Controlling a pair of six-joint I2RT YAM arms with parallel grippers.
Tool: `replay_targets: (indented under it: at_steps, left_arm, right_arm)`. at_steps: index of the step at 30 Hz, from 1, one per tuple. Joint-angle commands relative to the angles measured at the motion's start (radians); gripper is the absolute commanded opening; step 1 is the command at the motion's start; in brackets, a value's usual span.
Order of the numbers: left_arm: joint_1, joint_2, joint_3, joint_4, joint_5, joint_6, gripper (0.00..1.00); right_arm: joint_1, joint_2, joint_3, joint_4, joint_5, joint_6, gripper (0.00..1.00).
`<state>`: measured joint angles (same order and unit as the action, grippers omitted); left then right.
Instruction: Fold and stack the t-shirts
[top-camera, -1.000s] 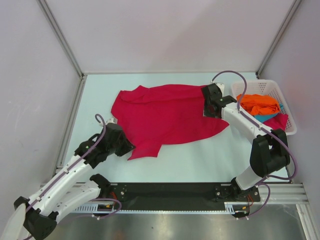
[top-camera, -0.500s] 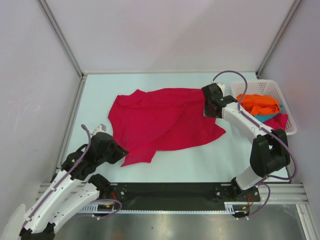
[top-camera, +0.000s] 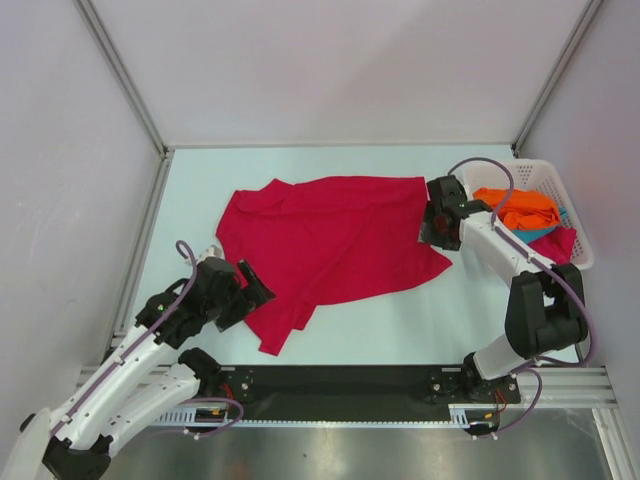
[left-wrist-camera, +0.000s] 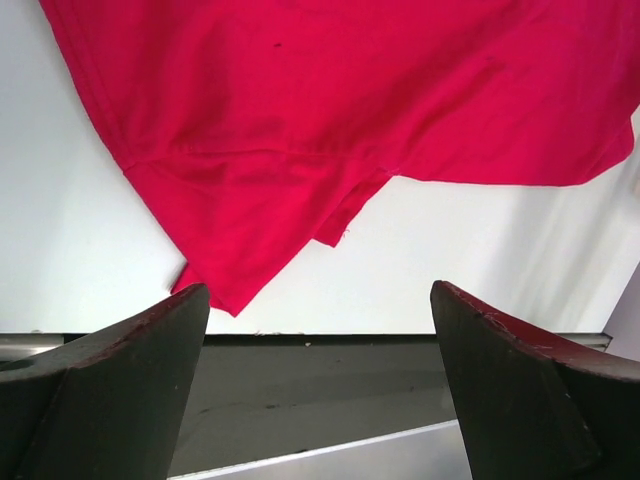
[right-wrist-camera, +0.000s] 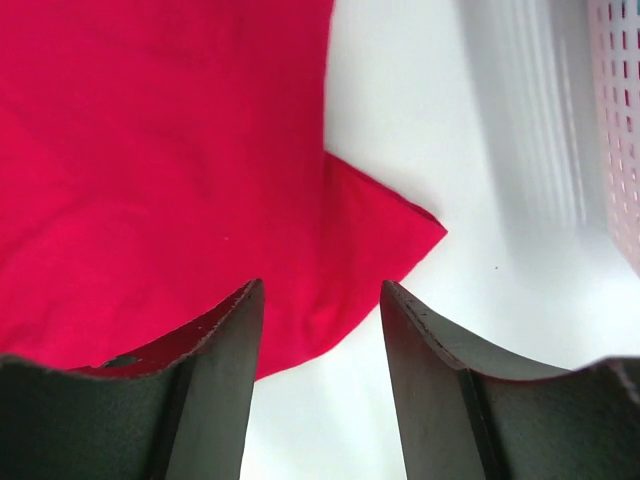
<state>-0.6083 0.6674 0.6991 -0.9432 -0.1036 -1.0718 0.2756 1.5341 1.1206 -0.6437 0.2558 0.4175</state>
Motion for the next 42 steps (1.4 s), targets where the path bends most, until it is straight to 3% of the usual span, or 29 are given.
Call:
replay_targets:
  at_steps: [1,12,23,42]
  left_arm:
    - [0.008,0.003,0.016,0.055,-0.005,0.027,0.98]
    - [0.123,-0.032,0.013,0.054,0.053,0.104,0.98]
    - [0.191,-0.035,-0.021,0.078,0.094,0.151,0.98]
    - [0.303,-0.022,-0.030,0.093,0.208,0.240,0.98]
  right_arm:
    - [-0.048,0.014,0.008,0.038,-0.088,0.023,0.56]
    - [-0.084,0.138,0.047,0.039,-0.024,0.017,0.56]
    - [-0.147,0.135,-0.002,0.052,0.026,0.007,0.56]
    - [-0.151,0.115,-0.084,0.061,0.026,0.014,0.54]
